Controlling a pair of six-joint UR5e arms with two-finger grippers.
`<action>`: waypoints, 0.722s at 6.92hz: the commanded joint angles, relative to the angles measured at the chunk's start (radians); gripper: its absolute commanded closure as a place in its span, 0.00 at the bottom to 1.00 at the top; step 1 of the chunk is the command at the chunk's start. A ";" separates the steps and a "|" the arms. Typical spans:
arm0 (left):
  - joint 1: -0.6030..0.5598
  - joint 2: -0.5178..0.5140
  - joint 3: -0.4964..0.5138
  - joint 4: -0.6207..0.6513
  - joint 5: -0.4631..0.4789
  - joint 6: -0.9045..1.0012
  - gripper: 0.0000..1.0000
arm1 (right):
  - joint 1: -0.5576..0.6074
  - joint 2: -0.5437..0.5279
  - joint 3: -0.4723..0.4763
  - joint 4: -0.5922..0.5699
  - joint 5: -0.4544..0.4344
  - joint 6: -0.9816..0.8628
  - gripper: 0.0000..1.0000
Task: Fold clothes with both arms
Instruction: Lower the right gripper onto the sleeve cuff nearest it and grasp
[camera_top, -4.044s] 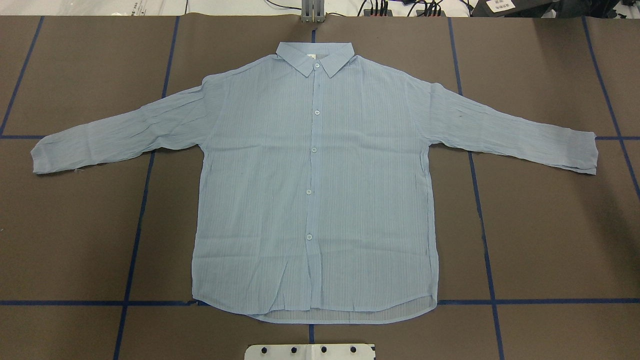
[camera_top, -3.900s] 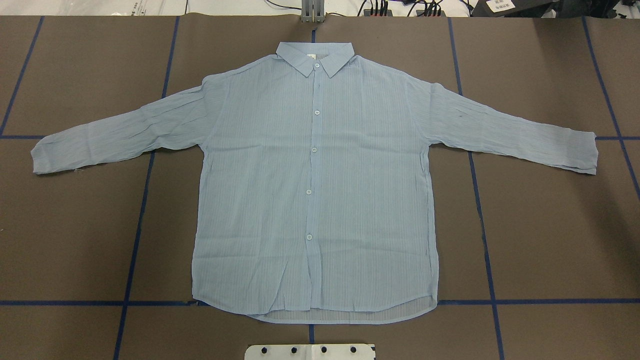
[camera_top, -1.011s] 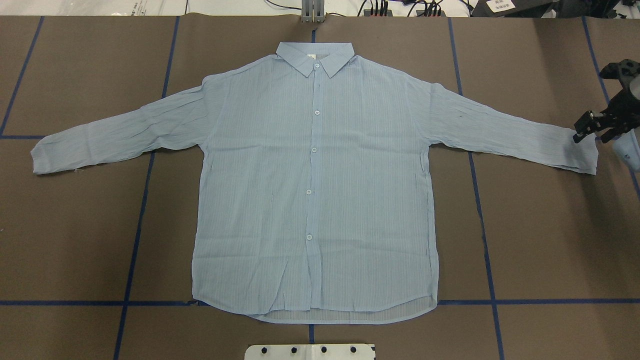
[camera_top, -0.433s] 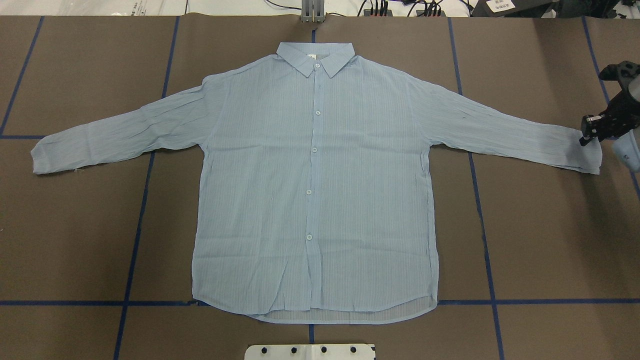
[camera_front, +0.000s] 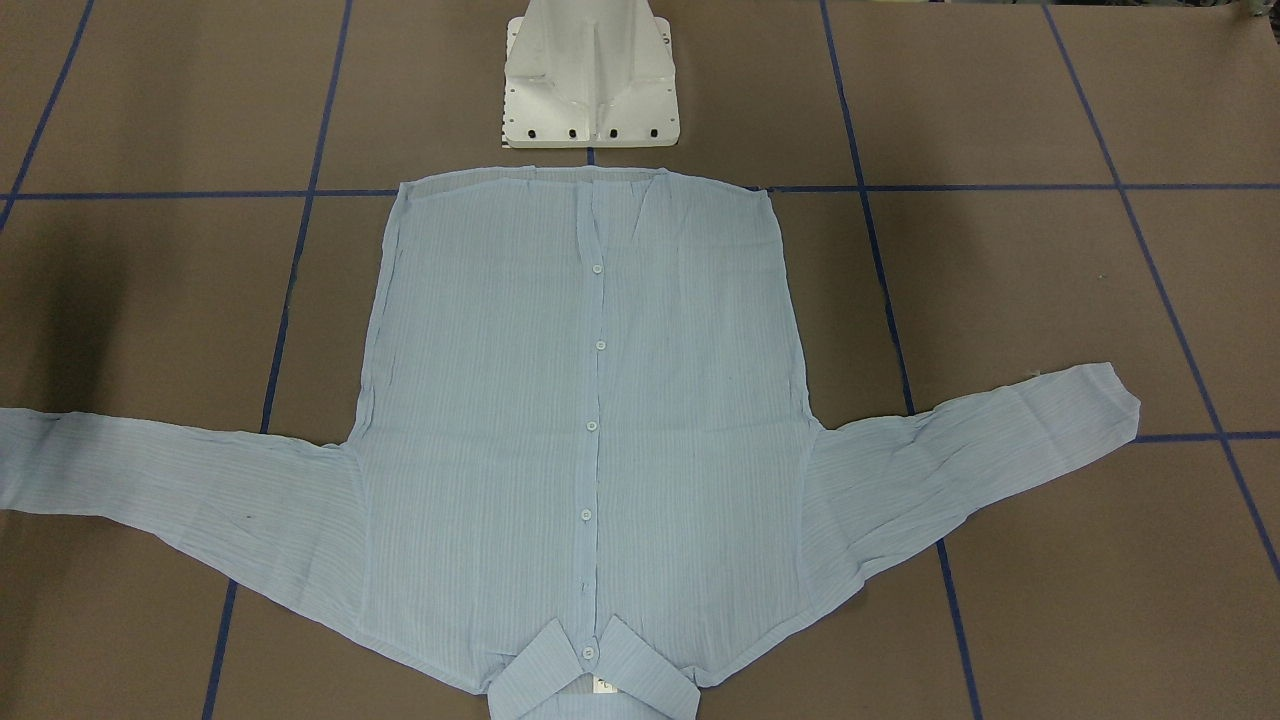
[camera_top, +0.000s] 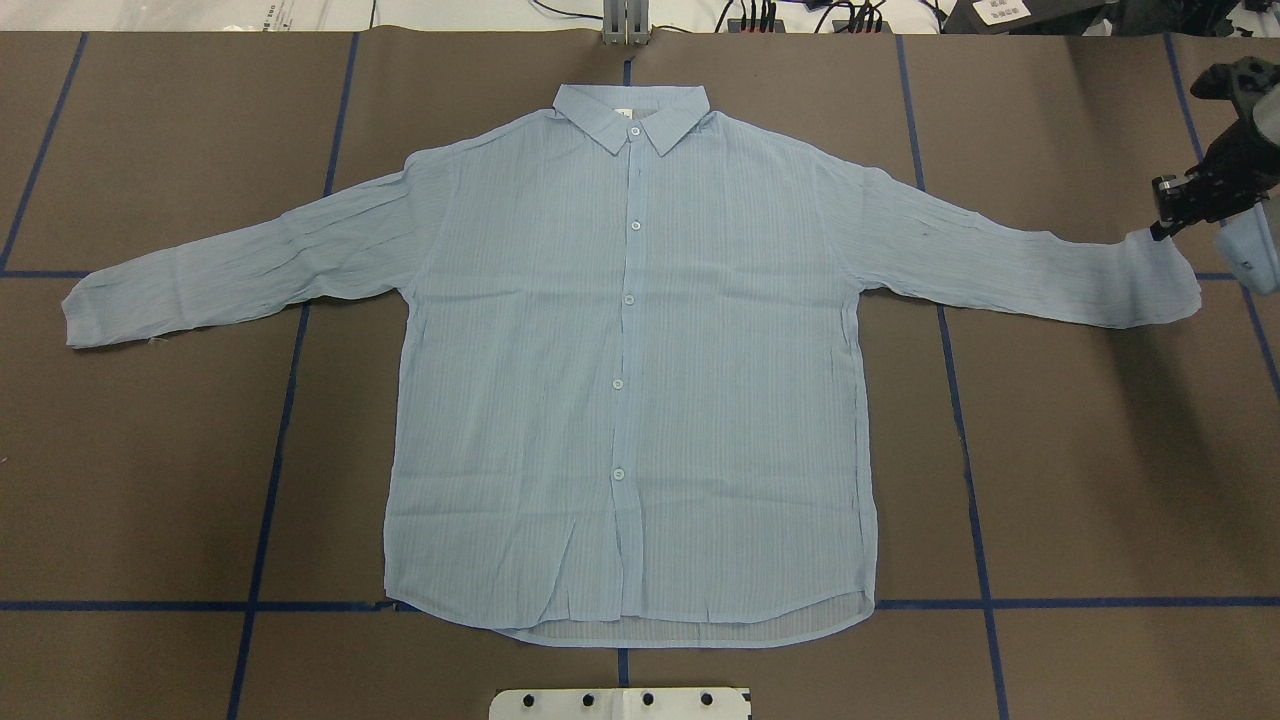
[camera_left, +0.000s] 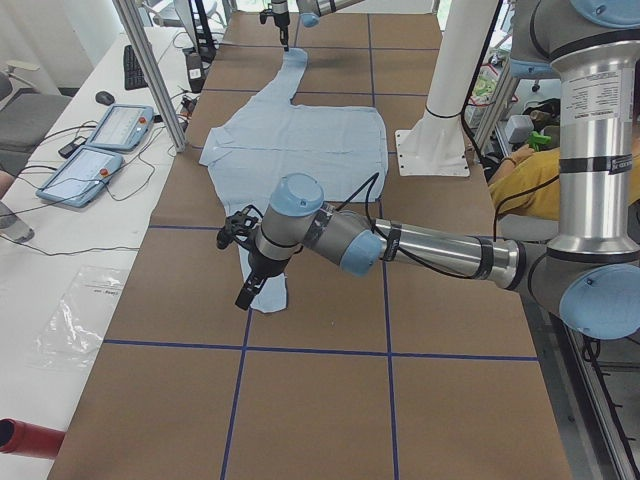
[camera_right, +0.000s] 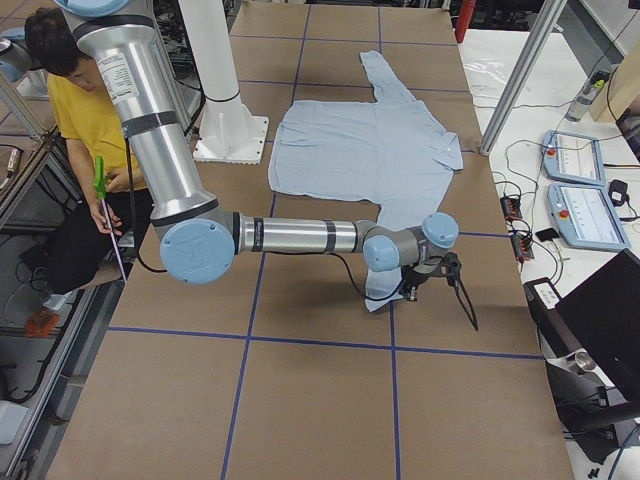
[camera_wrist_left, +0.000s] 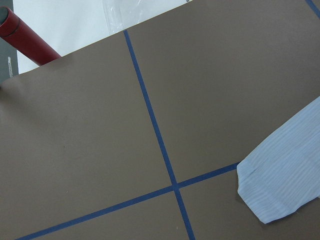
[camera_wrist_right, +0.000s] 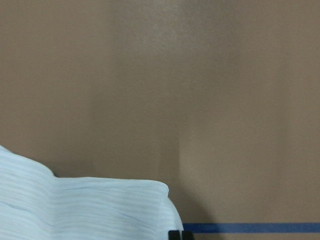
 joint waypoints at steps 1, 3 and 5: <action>0.000 0.000 0.002 -0.001 0.000 0.001 0.00 | -0.023 0.011 0.074 -0.049 0.000 0.096 1.00; 0.000 0.000 0.001 -0.001 0.000 -0.001 0.00 | -0.153 0.072 0.193 -0.048 0.008 0.445 1.00; 0.003 -0.002 0.002 -0.002 0.000 -0.001 0.00 | -0.277 0.216 0.189 -0.047 -0.015 0.753 1.00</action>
